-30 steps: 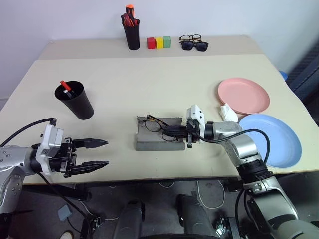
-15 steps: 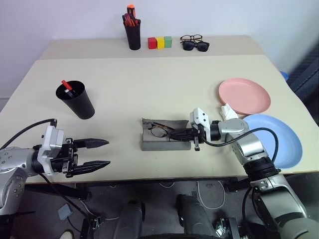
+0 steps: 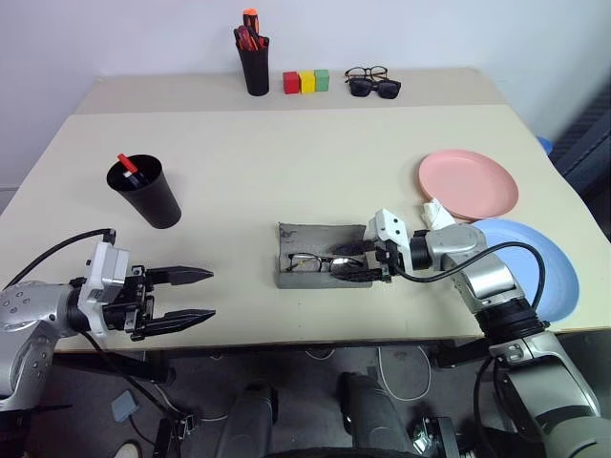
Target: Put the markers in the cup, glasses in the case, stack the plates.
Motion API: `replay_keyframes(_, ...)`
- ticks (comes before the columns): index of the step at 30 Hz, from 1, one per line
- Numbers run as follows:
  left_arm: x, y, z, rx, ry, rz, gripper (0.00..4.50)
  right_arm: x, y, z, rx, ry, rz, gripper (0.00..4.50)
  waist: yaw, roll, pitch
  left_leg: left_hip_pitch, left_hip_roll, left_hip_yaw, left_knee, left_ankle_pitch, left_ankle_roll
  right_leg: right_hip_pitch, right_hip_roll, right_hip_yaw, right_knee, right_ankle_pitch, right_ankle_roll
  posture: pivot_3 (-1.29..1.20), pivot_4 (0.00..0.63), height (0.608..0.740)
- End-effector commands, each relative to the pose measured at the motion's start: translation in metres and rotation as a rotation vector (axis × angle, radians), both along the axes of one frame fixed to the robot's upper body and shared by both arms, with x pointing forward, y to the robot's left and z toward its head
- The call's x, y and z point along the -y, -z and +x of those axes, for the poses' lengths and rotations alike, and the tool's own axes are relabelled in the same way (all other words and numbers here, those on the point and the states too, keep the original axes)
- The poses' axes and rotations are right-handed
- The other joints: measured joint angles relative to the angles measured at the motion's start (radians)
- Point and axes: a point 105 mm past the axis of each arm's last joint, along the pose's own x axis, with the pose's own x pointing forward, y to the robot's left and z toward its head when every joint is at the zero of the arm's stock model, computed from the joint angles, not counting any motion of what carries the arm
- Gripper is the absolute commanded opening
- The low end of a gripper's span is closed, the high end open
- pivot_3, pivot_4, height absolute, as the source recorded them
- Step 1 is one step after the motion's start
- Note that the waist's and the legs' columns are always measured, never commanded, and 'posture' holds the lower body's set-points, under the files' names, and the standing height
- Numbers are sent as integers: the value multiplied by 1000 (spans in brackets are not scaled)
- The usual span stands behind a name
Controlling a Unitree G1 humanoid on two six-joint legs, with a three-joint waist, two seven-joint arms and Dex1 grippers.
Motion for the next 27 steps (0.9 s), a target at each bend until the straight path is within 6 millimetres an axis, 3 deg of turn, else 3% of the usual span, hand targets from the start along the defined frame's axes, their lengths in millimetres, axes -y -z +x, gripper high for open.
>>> replay_keyframes(1, 4, -3, 7, 31, -10, -6, 2992, 3, -24, 1, 93, 27, 41, 4470, 2, 0, 0, 0, 0, 0, 0, 0, 0, 0, 0, 0, 0, 0, 0, 0, 150, 740)
replay_keyframes(6, 13, -3, 27, 67, -61, -21, 2992, 17, -59, -10, 144, 107, 128, 4470, 8, 0, 0, 0, 0, 0, 0, 0, 0, 0, 0, 0, 0, 0, 0, 0, 150, 740)
replay_keyframes(10, 27, -1, 62, 136, -146, -3, 2992, 53, -70, -34, 213, 223, 70, 4470, 34, 0, 0, -1, 0, 0, 0, 0, 0, 0, 0, 0, -1, 0, 0, 0, 150, 740)
replay_keyframes(13, 37, -6, 92, 153, -215, -18, 2176, 80, -65, -53, 240, 333, 21, 4500, 39, -1, 0, -1, 0, 0, 1, 0, 0, 1, 0, 0, -1, 0, 1, 0, 150, 740)
replay_keyframes(17, 53, -13, 119, 194, -227, -11, 268, 107, -61, -72, 279, 496, -5, 4500, 34, -2, 0, -1, 0, 1, 2, 0, 0, 4, 0, 0, -2, -1, 3, 0, 150, 740)
replay_keyframes(18, 60, -15, 127, 203, -229, -6, 53, 117, -56, -79, 285, 542, -28, 4500, 31, -2, 0, 0, 0, 1, 2, 0, 0, 4, 0, 0, -2, -1, 3, 0, 150, 740)
replay_keyframes(22, 75, -24, 159, 226, -249, 39, 53, 141, -37, -109, 278, 674, -102, 4500, 31, -3, -1, 0, 0, 0, 2, 0, 0, 4, 0, -1, -2, -2, 5, 0, 150, 740)
replay_keyframes(27, 89, -26, 192, 335, -285, 203, 53, 146, -29, -134, 263, 733, -120, 4500, 30, -4, 0, 1, 0, 1, 2, 0, 0, 5, 0, 0, -3, -3, 5, 0, 150, 740)
